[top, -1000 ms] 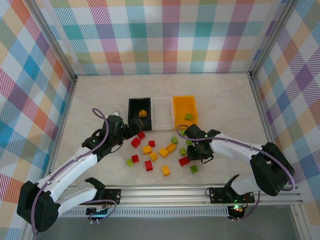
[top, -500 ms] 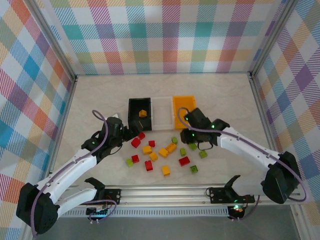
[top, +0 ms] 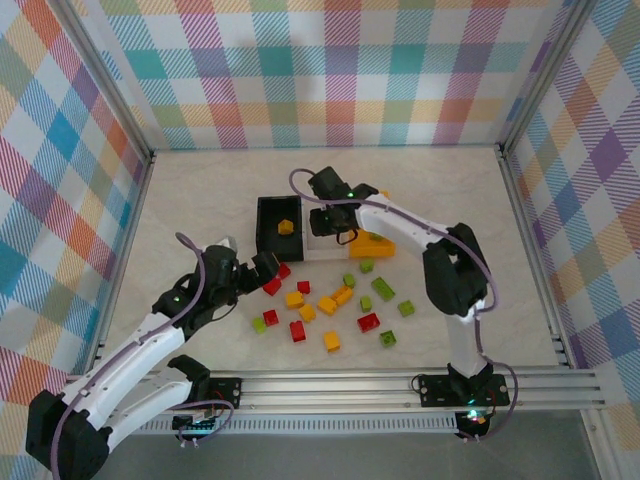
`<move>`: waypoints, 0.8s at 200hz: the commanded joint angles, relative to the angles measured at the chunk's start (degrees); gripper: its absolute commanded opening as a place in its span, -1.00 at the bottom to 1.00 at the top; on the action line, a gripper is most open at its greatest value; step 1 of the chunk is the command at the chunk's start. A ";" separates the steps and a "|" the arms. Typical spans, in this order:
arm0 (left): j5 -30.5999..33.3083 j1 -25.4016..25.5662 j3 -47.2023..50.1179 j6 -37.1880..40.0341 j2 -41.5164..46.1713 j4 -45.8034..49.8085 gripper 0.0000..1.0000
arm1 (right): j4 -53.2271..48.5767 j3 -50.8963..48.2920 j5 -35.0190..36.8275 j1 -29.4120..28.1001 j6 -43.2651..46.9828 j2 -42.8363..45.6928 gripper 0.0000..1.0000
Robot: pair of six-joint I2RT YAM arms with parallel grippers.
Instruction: Sort the legos into containers by color
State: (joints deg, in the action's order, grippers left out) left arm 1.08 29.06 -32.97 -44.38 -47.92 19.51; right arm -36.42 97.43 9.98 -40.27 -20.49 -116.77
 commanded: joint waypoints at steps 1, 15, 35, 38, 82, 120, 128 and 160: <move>-0.10 -0.93 0.83 -0.63 0.72 2.19 1.00 | -3.85 3.80 2.94 0.82 0.52 -0.90 -0.07; -0.45 -1.10 0.64 -0.63 0.55 2.18 1.00 | -3.52 4.32 2.34 0.84 0.82 -0.70 0.24; -0.82 -1.30 0.45 -0.48 0.21 2.08 1.00 | -3.54 3.73 2.41 0.81 0.82 1.37 0.40; -0.94 -1.29 0.37 -0.45 0.24 2.13 1.00 | -3.50 3.36 2.41 0.81 0.74 1.96 0.41; -1.53 -1.72 1.02 -0.92 0.07 0.59 1.00 | 0.25 -14.66 1.63 0.82 -2.94 18.13 0.47; -2.72 -2.27 2.98 -1.55 -0.54 -2.14 1.00 | 1.38 -37.13 0.82 0.81 -7.68 34.13 0.52; -2.88 -2.43 3.38 -1.51 -0.68 -2.53 1.00 | 1.11 -41.81 0.79 0.85 -8.98 36.91 0.53; -3.82 -3.04 4.65 -1.95 -1.11 -3.09 1.00 | -0.11 -53.93 1.31 3.47 -12.90 44.74 0.57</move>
State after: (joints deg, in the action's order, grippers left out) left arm -1.30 26.89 -29.41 -45.63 -48.80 17.82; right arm -35.11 49.50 11.25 -38.92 -28.51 -75.68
